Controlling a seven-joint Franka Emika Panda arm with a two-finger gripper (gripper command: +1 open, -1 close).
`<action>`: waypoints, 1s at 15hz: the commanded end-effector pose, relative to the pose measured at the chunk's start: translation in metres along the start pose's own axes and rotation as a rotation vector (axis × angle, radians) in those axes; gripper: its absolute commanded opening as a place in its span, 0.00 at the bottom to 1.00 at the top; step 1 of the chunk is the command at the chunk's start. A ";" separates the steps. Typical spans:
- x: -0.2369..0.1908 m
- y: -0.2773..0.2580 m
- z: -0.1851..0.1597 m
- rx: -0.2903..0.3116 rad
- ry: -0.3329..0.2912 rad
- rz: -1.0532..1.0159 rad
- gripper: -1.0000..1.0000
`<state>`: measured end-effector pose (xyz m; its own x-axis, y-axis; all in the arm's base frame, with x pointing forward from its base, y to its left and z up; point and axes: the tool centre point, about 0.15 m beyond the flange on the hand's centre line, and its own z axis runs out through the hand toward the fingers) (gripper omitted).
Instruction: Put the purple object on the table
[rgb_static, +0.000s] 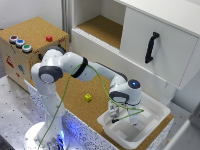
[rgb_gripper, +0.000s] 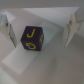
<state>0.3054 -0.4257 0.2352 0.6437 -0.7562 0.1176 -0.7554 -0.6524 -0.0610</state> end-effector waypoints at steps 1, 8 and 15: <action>0.024 -0.002 0.021 0.046 -0.016 0.001 1.00; 0.039 -0.010 0.023 0.038 -0.001 0.023 0.00; 0.038 -0.013 0.032 0.015 -0.021 0.015 0.00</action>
<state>0.3296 -0.4355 0.2230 0.6287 -0.7645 0.1421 -0.7663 -0.6402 -0.0543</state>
